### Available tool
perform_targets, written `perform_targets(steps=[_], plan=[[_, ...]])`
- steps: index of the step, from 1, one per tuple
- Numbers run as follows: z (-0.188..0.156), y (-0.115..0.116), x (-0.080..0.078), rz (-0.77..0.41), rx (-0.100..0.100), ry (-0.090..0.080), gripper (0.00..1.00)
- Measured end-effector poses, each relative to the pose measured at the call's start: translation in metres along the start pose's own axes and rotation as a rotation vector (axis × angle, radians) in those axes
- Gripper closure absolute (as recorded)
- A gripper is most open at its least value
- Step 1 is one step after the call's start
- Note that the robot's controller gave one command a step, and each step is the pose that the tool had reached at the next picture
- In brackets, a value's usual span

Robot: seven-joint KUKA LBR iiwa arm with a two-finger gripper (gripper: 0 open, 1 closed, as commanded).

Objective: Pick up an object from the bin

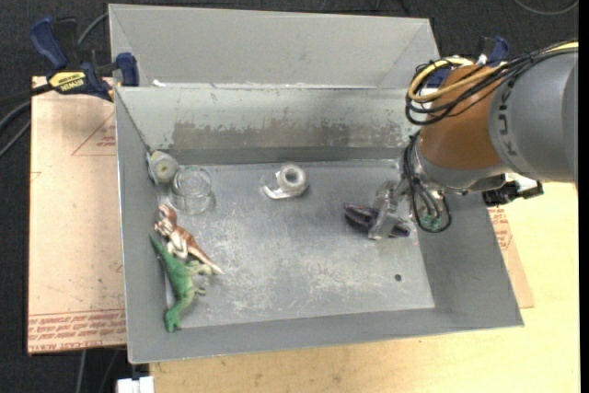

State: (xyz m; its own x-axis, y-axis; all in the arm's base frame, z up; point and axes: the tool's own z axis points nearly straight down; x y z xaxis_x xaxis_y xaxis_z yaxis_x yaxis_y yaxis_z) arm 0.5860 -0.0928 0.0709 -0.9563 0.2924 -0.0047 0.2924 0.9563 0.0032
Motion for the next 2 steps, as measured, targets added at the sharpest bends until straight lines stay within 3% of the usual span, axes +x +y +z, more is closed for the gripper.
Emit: perform_targets(steps=[2], plan=[[-0.020, 0.000, 0.001, -0.001, 0.000, 0.002, 1.00]])
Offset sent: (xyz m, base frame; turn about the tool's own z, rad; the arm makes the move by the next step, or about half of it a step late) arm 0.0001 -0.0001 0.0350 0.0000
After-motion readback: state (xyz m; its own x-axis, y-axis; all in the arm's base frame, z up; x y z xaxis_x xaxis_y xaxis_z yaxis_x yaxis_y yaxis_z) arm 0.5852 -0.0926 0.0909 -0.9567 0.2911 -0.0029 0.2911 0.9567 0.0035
